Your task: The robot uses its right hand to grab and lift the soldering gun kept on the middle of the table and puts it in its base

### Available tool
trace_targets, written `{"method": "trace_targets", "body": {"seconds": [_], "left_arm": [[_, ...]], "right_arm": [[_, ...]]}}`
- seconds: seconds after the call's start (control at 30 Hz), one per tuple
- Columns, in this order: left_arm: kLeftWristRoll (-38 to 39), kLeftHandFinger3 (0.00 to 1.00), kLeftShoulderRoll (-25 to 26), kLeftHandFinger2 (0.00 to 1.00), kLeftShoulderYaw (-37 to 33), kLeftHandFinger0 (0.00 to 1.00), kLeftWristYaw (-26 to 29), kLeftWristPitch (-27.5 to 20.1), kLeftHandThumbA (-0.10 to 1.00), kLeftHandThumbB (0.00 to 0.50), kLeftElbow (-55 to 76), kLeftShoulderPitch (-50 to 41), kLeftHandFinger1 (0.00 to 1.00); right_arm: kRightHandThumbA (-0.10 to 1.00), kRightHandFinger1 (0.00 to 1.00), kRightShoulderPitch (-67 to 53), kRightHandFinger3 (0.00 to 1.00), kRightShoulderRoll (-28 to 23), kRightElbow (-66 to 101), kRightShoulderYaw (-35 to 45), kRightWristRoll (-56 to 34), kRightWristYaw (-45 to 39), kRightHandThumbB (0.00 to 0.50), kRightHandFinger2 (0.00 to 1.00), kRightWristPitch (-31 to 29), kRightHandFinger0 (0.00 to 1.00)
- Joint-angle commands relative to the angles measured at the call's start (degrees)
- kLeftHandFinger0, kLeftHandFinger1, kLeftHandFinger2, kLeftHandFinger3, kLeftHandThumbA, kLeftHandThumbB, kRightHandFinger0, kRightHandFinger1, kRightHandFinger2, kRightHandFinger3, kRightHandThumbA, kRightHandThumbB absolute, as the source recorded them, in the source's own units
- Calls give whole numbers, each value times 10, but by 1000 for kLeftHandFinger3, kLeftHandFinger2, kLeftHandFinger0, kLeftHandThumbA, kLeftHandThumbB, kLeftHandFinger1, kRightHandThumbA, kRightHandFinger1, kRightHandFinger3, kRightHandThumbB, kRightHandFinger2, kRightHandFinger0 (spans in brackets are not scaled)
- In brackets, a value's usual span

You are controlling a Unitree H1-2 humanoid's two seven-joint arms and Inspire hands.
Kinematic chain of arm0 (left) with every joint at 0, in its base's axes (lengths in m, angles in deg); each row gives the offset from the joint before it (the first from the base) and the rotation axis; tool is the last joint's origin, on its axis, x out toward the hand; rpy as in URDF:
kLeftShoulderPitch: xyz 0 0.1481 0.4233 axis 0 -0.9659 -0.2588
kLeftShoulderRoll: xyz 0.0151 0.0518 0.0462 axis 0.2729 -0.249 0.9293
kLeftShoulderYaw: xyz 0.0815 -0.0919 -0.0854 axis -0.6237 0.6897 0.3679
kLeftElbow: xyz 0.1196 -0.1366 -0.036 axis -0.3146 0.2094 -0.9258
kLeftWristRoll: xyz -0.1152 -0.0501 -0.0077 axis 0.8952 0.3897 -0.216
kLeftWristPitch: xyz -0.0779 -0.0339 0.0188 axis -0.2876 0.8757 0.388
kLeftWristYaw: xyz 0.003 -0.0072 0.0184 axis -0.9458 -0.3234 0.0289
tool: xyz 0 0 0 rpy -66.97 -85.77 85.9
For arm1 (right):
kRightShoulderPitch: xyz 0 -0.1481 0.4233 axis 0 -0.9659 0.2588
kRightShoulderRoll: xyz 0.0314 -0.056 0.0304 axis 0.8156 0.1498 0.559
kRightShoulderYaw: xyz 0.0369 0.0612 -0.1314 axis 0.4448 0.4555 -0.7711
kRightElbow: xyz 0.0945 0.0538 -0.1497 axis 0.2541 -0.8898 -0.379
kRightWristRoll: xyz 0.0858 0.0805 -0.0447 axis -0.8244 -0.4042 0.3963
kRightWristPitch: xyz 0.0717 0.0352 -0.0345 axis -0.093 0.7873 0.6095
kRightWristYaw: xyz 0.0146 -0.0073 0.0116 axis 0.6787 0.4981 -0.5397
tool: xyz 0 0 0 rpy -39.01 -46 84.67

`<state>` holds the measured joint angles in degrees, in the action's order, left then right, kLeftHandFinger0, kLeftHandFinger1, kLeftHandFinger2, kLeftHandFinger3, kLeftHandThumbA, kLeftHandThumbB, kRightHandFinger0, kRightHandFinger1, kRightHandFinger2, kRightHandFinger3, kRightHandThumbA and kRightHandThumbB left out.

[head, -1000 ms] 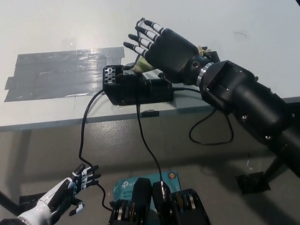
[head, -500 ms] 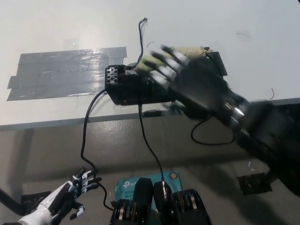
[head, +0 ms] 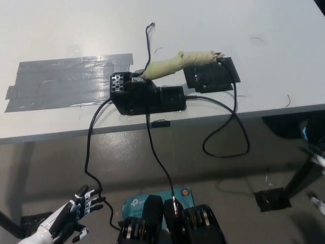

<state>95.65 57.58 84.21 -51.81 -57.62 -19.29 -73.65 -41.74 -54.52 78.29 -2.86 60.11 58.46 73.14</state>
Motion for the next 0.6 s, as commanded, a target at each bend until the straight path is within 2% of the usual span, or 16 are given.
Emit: {"method": "trace_targets", "body": {"seconds": [0.0,0.03,0.1,0.13,0.17,0.2,0.23,0.27,0.37,0.47,0.53,0.57], "left_arm": [[6,1000,17,1000,21,1000,-1,-37,1000,220,-4,-10,1000],[6,1000,18,1000,24,1000,-1,-39,1000,214,-2,-14,1000],[7,1000,17,1000,26,1000,1,-39,1000,218,-4,-14,1000],[11,1000,18,1000,28,1000,-1,-31,1000,236,-6,-13,1000],[10,1000,18,1000,28,1000,-2,-34,1000,251,-12,-12,1000],[10,1000,18,1000,29,1000,-1,-35,1000,252,-12,-13,1000],[8,1000,20,1000,31,1000,3,-28,1000,224,-11,-16,1000],[14,1000,17,1000,37,1000,6,-14,1000,235,-9,-17,1000],[16,1000,17,1000,41,1000,7,-13,1000,233,-9,-17,1000],[6,1000,11,1000,46,1000,26,6,1000,191,-17,-13,1000],[-3,1000,12,1000,47,995,35,21,1000,188,-11,-15,1000],[-7,1000,11,1000,48,975,39,24,1000,150,-11,-15,1000]], "right_arm": [[483,1000,-61,1000,46,-128,128,-216,134,268,1000,-93,1000],[469,1000,-60,1000,53,-151,129,-222,132,280,1000,-101,1000],[508,1000,-56,1000,65,-183,136,-233,130,308,1000,-110,1000],[512,1000,-52,1000,86,-214,147,-268,118,351,1000,-96,1000],[509,1000,-51,1000,101,-226,155,-285,107,359,1000,-78,1000],[509,1000,-49,1000,101,-226,157,-285,104,359,1000,-79,1000],[491,1000,-41,1000,113,-245,159,-317,69,334,1000,-51,1000],[531,1000,-40,1000,114,-245,158,-322,49,323,1000,-27,1000],[529,1000,-29,1000,119,-247,163,-339,30,331,1000,-8,1000],[578,1000,-26,1000,121,-233,175,-371,9,345,1000,22,1000],[583,1000,-22,1000,121,-230,183,-388,1,338,1000,36,1000],[591,1000,-21,1000,121,-230,184,-390,1,337,1000,37,1000]]}}
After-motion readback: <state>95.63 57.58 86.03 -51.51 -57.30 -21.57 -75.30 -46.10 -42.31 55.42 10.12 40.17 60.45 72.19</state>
